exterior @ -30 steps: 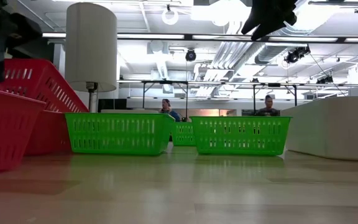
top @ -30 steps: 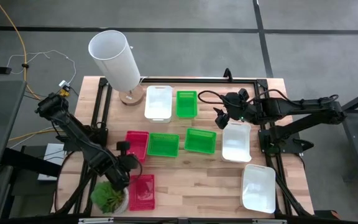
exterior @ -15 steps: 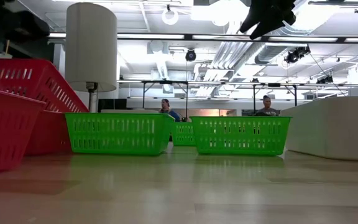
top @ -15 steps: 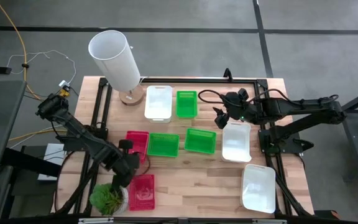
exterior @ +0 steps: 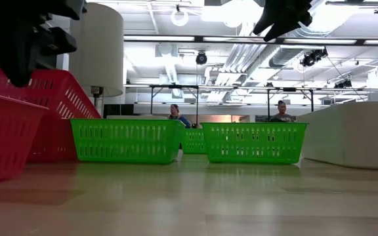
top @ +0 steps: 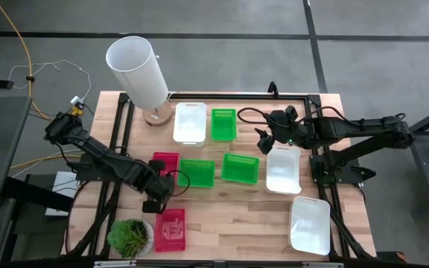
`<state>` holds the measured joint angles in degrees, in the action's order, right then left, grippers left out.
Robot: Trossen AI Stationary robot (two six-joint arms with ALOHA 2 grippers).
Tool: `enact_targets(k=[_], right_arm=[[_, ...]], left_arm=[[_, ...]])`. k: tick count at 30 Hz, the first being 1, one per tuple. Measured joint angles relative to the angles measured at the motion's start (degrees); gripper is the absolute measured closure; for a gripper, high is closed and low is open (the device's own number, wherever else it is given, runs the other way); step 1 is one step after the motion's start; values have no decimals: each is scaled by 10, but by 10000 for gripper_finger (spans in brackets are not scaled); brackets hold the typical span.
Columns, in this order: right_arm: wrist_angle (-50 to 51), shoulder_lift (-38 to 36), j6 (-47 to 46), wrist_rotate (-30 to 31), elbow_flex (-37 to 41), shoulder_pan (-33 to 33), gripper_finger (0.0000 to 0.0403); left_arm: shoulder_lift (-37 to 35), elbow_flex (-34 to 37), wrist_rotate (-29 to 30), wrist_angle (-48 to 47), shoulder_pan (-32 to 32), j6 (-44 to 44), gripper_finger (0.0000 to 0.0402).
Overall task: Stack baskets by color
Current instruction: Stack the top red bin on top of the middle red bin
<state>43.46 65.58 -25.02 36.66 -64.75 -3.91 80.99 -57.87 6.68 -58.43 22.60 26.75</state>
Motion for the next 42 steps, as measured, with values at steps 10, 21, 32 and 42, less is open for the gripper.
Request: enact_targets(k=[10, 21, 32, 42], right_arm=[[-4, 0, 0, 0, 0, 0, 138], [-4, 0, 0, 0, 0, 0, 138], [-4, 0, 0, 0, 0, 0, 138], [-4, 0, -2, 0, 0, 0, 138]], left_arm=[[-5, -49, 44, -16, 48, 0, 401], [-5, -51, 72, -44, 30, -4, 332], [-6, -44, 63, -84, -3, 0, 256], [-6, -28, 27, -78, -37, -24, 285]])
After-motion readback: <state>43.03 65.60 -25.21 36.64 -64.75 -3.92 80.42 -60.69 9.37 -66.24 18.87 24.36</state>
